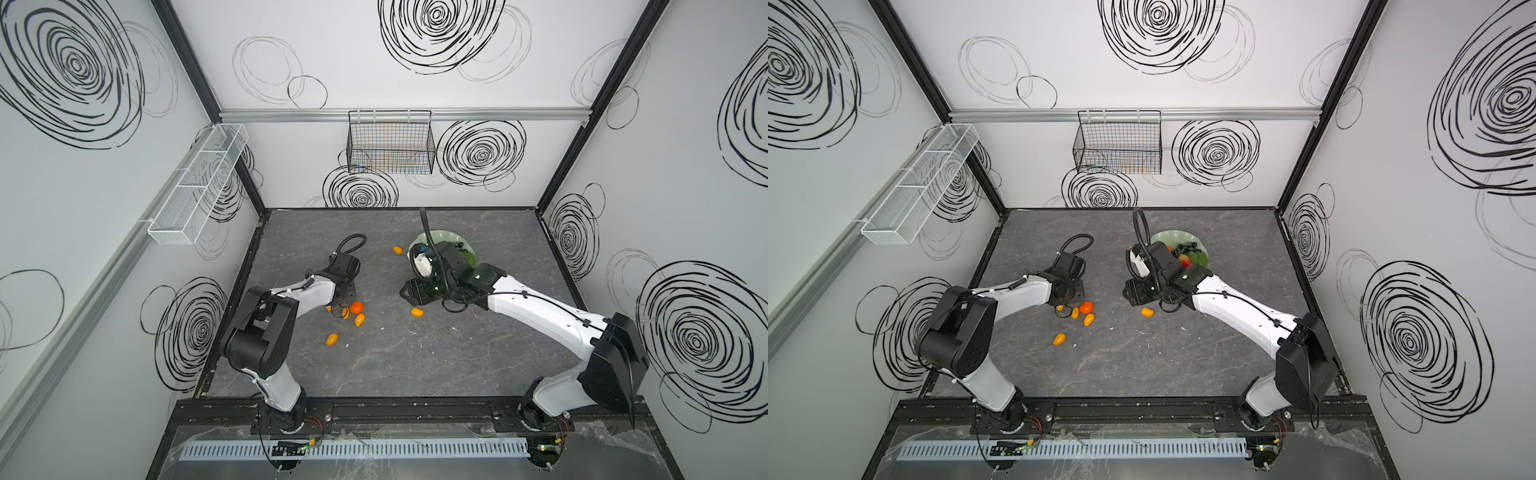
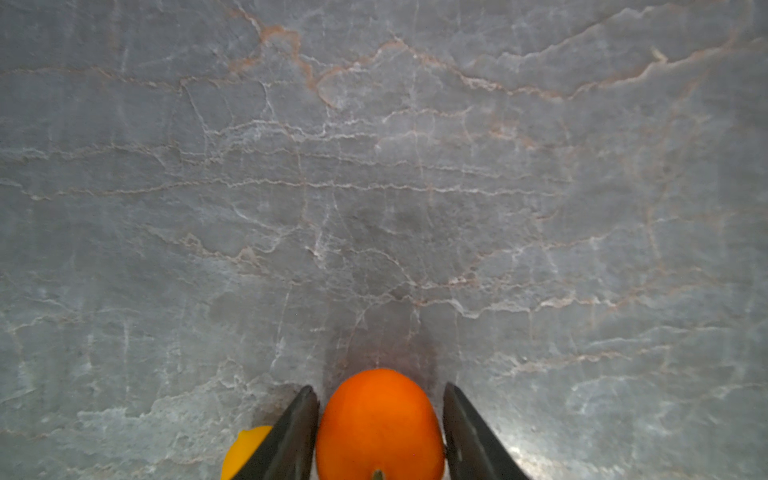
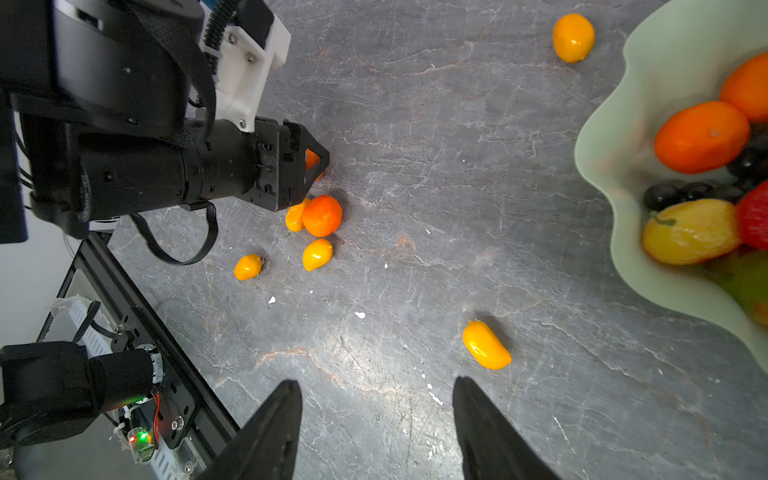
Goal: Place and organize the fake fruits in the fruit bowl
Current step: 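Lower the left gripper onto an orange and close, then lift the orange with the left gripper while the right gripper hovers by the bowl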
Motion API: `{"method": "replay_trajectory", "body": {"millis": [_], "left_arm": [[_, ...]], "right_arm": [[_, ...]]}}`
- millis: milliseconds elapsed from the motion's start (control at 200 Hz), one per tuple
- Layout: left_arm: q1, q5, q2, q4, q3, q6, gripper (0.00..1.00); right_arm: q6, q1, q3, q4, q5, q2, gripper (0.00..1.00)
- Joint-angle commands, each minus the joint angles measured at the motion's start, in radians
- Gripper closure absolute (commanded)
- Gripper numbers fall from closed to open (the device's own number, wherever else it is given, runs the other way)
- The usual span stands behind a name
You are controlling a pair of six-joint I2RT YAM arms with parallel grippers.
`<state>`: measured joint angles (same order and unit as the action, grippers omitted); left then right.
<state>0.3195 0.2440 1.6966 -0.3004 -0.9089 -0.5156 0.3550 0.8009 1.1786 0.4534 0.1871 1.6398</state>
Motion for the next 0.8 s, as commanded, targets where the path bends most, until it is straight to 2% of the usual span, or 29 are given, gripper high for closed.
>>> {"method": "replay_trajectory", "body": {"millis": [0,315,560,795], "left_arm": [[-0.002,0.009,0.014,-0.018,-0.024,0.005,0.48],[0.001,-0.008,0.005,-0.015,-0.021,0.006,0.56],[0.018,0.006,-0.060,-0.053,-0.043,0.007,0.55],[0.100,0.019,-0.129,-0.090,-0.103,-0.010,0.54]], "right_arm": [[0.006,-0.008,-0.016,-0.040,0.005,-0.021,0.37],[0.019,-0.016,-0.045,-0.054,-0.003,-0.052,0.37],[0.023,-0.034,-0.057,-0.051,-0.008,-0.068,0.37],[0.052,-0.101,-0.103,-0.084,0.014,-0.104,0.37]]}}
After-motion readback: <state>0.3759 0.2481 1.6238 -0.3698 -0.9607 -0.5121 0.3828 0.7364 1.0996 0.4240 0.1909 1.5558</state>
